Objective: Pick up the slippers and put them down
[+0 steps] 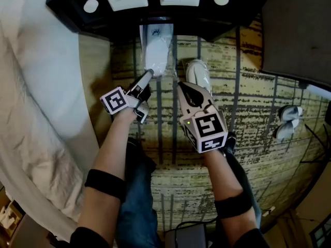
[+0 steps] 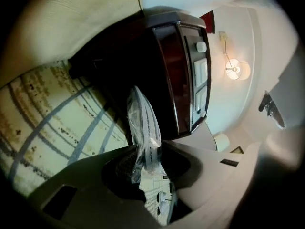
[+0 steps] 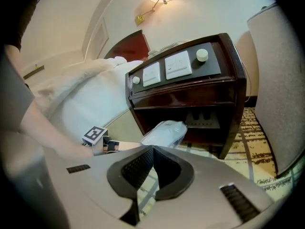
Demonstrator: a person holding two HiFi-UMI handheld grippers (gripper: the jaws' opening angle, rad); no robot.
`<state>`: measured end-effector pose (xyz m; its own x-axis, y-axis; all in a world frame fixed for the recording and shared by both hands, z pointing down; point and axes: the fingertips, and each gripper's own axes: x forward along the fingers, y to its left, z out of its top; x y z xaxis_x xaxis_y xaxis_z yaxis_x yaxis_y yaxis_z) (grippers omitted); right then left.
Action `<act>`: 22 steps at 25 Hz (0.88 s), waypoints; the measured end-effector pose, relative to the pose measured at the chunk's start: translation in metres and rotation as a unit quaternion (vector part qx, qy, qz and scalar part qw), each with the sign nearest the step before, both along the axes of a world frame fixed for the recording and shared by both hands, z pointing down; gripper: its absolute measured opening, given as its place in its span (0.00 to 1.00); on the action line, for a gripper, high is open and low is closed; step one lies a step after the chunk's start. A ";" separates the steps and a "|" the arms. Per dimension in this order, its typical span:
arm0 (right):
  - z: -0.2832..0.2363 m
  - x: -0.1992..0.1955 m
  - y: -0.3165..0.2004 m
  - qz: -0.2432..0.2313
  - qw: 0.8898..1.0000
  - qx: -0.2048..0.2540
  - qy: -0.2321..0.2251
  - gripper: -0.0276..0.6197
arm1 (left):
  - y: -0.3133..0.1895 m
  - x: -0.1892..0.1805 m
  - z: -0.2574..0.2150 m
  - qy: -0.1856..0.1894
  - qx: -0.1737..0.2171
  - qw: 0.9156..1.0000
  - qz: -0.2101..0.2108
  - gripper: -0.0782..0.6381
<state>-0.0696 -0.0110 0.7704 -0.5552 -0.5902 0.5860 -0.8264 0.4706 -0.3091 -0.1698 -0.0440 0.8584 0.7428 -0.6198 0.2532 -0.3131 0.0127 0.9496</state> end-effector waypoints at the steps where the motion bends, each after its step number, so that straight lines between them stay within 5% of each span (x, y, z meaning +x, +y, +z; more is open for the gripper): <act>1: -0.005 0.002 0.004 -0.001 1.000 -0.003 0.001 0.04 | 0.013 0.000 -0.004 0.000 -0.004 1.000 -0.001 0.24; 10: -0.025 0.024 0.038 -0.006 1.000 -0.025 0.011 0.05 | 0.111 0.007 -0.017 0.002 -0.029 0.999 -0.015 0.24; 22: 0.024 0.026 0.067 -0.011 0.999 -0.038 0.019 0.04 | 0.169 0.003 0.053 0.002 -0.068 0.997 -0.039 0.24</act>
<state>-0.0440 0.0562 0.7944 -0.5447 -0.5309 0.6492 -0.8276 0.4657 -0.3135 -0.1666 0.1246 0.9115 0.6952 -0.6355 0.3359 -0.3032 0.1645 0.9386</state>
